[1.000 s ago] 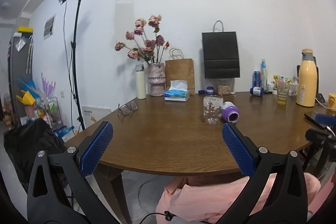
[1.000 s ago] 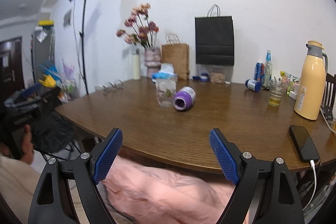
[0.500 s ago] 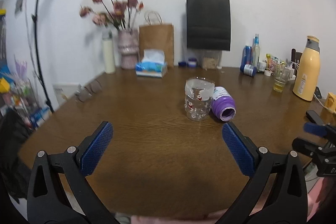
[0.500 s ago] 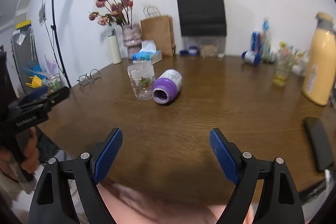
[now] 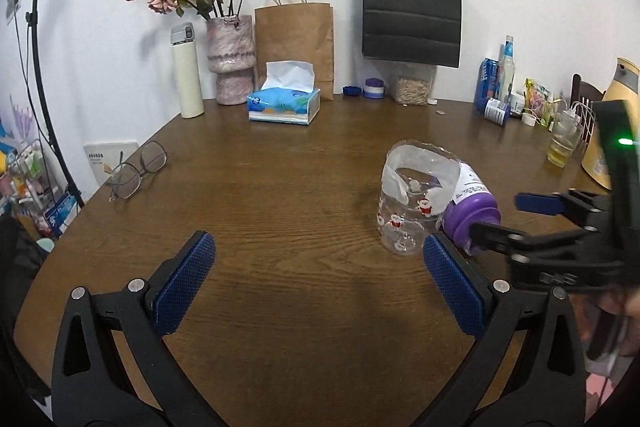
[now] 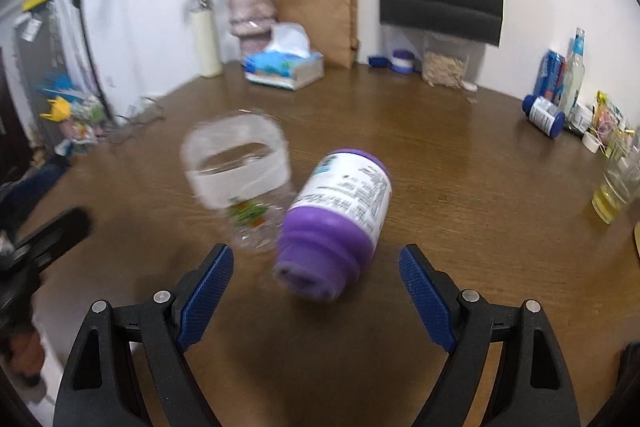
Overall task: Flip cup upright
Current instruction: 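Reach the left tool to the lying purple-capped bottle and close on it, then lift the bottle with the left tool while the right tool grasps its body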
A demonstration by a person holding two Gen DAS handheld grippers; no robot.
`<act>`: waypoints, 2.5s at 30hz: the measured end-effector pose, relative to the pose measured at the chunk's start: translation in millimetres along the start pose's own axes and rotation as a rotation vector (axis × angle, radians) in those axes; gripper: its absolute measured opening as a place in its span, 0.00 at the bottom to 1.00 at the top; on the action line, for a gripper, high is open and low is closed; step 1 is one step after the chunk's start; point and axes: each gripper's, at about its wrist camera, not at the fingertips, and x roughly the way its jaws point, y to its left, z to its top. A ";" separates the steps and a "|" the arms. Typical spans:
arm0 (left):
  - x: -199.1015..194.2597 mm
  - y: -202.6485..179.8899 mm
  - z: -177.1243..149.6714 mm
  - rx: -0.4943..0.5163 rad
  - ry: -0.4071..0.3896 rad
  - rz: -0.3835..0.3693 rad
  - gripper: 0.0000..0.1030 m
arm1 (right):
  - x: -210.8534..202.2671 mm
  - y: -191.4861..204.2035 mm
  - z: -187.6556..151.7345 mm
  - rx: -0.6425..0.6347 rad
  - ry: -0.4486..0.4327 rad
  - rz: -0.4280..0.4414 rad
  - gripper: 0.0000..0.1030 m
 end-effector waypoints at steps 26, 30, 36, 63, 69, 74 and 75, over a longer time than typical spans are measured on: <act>-0.7 -65.4 -4.3 -0.020 0.117 -0.176 0.99 | -76.2 47.2 -91.8 -0.275 0.010 0.322 0.65; 20.6 -83.3 -2.8 0.051 0.227 -0.134 0.79 | -76.3 48.3 -95.0 -0.286 0.001 0.384 0.65; 28.9 -86.5 -9.2 0.046 0.269 -0.099 0.59 | -79.7 34.8 -98.9 -0.275 -0.021 0.336 0.66; 16.8 -144.0 -35.7 0.397 0.557 -0.376 0.58 | -109.2 -54.2 -126.7 0.011 -0.087 0.126 0.66; 4.3 -151.7 16.5 0.351 0.362 -0.347 0.58 | -123.4 -65.9 -109.2 -0.003 -0.133 0.081 0.66; -13.0 -155.7 81.8 0.319 0.101 -0.326 0.58 | -165.2 -83.6 -51.1 -0.034 -0.269 0.157 0.77; -18.7 -158.7 95.0 0.312 -0.006 -0.299 0.58 | -173.6 -90.0 -38.1 -0.012 -0.299 0.208 0.78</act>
